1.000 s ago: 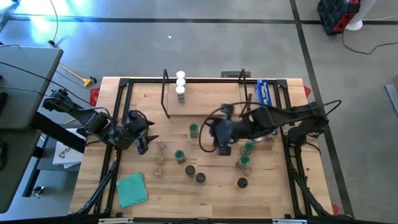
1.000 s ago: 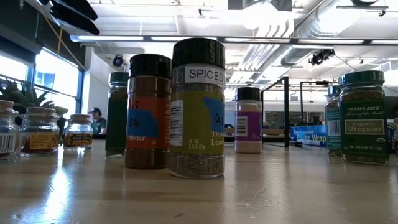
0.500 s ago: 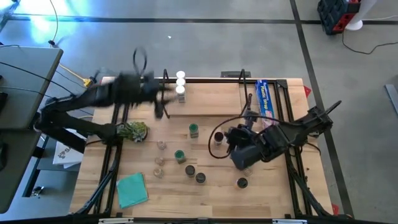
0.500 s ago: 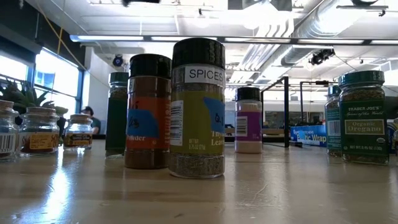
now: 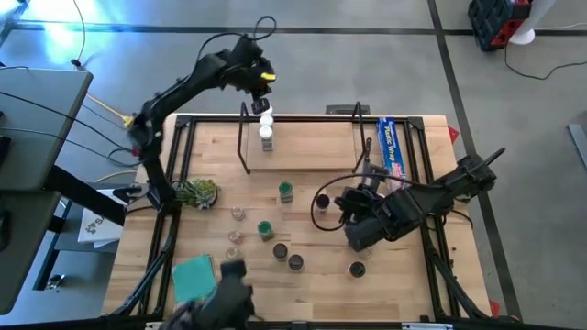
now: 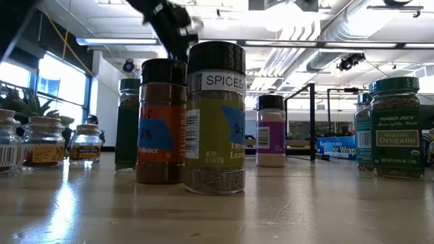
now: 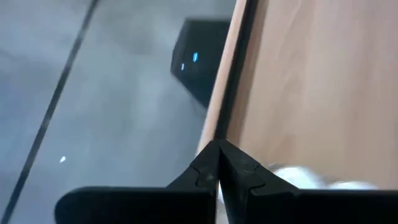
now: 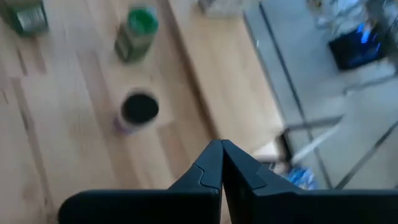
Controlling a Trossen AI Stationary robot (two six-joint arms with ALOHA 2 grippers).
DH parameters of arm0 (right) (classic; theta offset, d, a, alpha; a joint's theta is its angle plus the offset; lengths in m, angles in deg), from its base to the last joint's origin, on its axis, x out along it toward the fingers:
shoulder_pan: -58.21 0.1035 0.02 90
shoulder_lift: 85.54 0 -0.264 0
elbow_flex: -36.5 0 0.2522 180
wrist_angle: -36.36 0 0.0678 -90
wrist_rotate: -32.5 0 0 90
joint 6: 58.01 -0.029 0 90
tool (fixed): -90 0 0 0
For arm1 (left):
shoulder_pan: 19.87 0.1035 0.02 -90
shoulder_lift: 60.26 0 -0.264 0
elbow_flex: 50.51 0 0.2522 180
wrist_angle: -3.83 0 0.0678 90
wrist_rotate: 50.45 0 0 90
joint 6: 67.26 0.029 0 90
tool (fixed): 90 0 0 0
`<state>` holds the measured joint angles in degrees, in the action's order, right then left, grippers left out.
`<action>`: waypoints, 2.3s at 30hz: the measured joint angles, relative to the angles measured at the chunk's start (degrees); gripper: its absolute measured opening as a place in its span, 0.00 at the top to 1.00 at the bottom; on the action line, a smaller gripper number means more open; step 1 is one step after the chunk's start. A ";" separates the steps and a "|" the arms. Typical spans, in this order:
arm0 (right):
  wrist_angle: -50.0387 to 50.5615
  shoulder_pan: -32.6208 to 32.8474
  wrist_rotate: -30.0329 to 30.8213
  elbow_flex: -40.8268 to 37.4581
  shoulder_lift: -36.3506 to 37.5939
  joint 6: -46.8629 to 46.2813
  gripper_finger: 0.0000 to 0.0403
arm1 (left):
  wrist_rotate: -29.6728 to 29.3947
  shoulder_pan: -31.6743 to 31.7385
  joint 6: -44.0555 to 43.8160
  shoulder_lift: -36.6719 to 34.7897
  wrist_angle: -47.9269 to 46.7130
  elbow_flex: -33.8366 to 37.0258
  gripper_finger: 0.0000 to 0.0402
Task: Shelf spices
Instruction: Put the white seasoning bottle on the shelf aligned with the other white seasoning bottles
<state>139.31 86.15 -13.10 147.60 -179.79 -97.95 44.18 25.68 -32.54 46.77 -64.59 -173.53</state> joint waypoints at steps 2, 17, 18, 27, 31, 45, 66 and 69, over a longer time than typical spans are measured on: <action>-2.14 0.46 -1.76 -5.79 2.76 -3.99 1.00 | 0.12 1.38 4.34 3.35 -2.16 -2.59 1.00; -18.89 0.98 -4.15 -19.78 14.11 -6.10 1.00 | 5.39 4.01 15.45 12.69 -7.71 -4.91 1.00; -19.06 0.98 -4.15 -19.78 14.09 -6.06 1.00 | 5.43 4.01 15.47 12.69 -7.48 -4.97 1.00; -20.98 0.98 -4.10 -19.72 14.07 -4.79 1.00 | 7.00 4.14 16.46 12.76 -7.90 -5.00 1.00; -21.03 0.98 -4.10 -19.69 14.05 -4.93 1.00 | 6.98 4.20 16.51 12.76 -8.19 -5.00 1.00; -15.71 -0.45 -11.98 -19.63 14.05 4.22 1.00 | 3.20 4.16 11.96 8.18 -6.69 -4.95 1.00; -13.59 -17.34 -37.53 -37.92 30.12 3.34 0.38 | 3.83 -6.30 -7.28 -9.95 -12.42 -4.95 1.00; -17.76 -17.98 -38.71 -41.35 29.79 11.66 0.26 | 3.80 -8.95 -7.69 -10.38 -13.74 -4.94 1.00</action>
<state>121.54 68.17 -51.80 106.25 -150.00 -86.29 47.98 16.73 -40.23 36.38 -78.34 -178.47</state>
